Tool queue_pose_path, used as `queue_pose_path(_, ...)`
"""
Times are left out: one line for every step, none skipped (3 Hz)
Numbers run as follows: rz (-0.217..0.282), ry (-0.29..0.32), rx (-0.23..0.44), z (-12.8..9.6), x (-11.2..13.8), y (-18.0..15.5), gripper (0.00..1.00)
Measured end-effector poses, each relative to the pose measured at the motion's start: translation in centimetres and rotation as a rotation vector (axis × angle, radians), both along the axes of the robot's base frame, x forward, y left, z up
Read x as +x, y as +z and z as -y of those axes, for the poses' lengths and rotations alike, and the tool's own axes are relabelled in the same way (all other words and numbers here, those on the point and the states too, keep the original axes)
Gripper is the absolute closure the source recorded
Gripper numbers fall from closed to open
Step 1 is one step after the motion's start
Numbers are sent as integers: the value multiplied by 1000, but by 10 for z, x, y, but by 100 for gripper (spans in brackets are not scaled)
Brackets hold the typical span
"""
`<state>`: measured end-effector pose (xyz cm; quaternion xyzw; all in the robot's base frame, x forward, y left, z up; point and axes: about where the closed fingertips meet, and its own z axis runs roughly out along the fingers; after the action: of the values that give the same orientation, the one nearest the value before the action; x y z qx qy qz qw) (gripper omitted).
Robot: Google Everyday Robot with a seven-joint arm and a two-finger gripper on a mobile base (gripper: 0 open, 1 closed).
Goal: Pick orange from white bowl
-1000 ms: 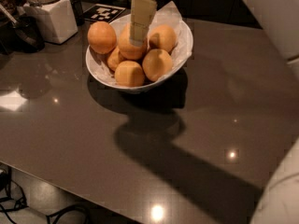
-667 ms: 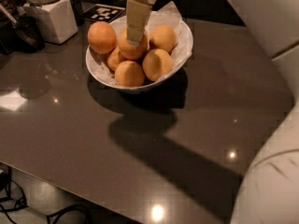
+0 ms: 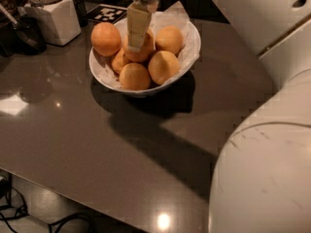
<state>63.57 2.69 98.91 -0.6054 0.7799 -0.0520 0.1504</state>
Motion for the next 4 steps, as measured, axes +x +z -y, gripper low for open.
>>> queue_pose_path(-32,-18,10,2,7,-12,26)
queue_pose_path(-62,-27,12,2,12,-25,29)
queue_pose_path(-82,-22,8,-2,15,-33,29)
queue_pose_path(-98,-17,-4,-5,18,-42,28)
